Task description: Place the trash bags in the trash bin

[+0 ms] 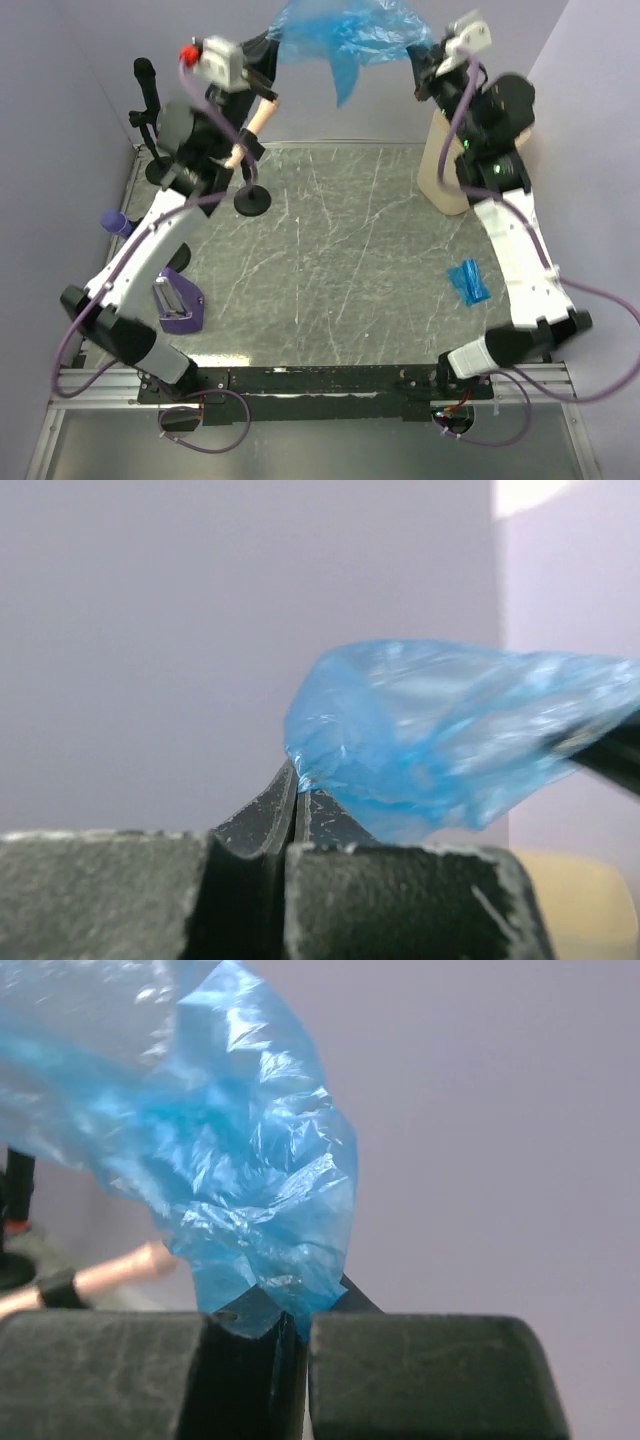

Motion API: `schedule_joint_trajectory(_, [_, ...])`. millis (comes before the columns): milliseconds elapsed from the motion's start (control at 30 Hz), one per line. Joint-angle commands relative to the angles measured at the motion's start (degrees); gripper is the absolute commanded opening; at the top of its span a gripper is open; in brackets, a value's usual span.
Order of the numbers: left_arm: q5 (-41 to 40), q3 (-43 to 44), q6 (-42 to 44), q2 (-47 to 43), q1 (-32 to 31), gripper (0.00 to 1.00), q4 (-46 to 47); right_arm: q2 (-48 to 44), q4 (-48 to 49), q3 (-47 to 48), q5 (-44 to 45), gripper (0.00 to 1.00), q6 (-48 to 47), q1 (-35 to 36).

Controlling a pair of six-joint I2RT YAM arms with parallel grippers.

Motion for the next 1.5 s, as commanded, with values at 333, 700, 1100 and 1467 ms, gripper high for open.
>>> schedule_joint_trajectory(333, [32.3, -62.9, 58.8, -34.4, -7.7, 0.01, -33.9, -52.7, -16.1, -84.0, -8.2, 0.00, -52.8, 8.9])
schedule_joint_trajectory(700, [15.6, -46.5, 11.3, -25.0, -7.3, 0.01, -33.3, -39.4, -24.0, -60.9, -1.4, 0.00, -17.9, 9.5])
schedule_joint_trajectory(1100, [-11.9, 22.1, -1.0, 10.1, -0.1, 0.01, -41.8, 3.7, -28.8, 13.7, 5.2, 0.00, -0.6, 1.7])
schedule_joint_trajectory(1467, [3.6, -21.1, 36.2, -6.8, -9.4, 0.01, 30.6, -13.5, 19.5, -26.1, 8.8, 0.00, -39.4, 11.8])
